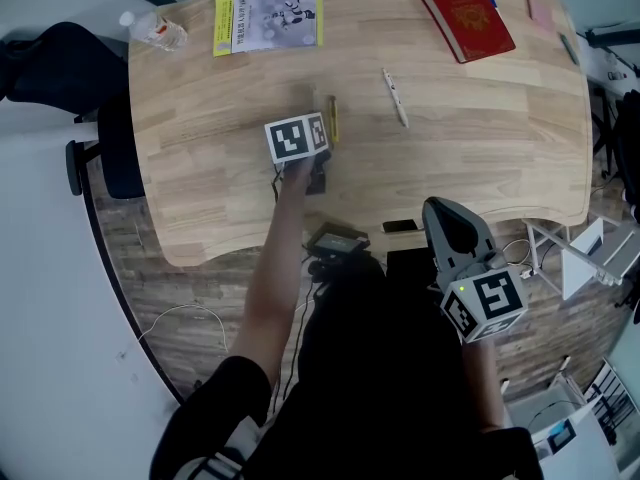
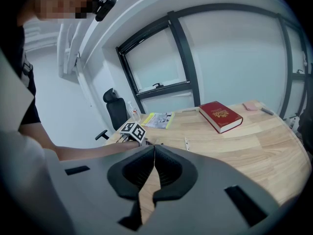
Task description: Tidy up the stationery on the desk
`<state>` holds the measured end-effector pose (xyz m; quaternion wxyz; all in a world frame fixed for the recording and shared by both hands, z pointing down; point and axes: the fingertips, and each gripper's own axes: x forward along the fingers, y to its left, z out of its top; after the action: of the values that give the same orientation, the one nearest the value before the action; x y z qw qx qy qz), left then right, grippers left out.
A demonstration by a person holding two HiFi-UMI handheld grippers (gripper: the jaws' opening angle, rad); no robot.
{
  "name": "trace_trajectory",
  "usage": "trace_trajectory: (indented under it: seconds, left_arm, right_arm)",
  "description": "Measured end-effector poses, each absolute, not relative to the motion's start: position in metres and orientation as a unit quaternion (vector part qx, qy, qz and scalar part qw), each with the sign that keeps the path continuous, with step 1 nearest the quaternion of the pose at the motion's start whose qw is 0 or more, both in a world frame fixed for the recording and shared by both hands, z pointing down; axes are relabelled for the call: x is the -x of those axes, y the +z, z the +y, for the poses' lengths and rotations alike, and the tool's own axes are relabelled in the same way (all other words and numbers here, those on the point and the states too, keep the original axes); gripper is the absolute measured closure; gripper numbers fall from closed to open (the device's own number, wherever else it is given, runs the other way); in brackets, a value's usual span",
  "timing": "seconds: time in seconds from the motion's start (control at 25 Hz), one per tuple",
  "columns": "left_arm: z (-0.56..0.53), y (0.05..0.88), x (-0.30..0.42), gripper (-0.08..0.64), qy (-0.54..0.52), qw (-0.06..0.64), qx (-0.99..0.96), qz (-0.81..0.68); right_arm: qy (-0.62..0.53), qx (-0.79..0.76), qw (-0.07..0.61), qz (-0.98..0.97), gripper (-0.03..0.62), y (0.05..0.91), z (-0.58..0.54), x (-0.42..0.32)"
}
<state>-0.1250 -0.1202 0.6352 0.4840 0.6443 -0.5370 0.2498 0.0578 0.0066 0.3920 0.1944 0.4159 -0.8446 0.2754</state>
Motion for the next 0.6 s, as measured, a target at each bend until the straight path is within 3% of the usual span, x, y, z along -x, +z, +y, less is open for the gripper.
trace_trajectory:
  seconds: [0.6]
  left_arm:
    - [-0.1157, 0.641, 0.1167, 0.492, 0.253, 0.487, -0.648, -0.528]
  right_arm:
    - [0.281, -0.425, 0.197, -0.838, 0.571, 0.393, 0.0051, -0.0602]
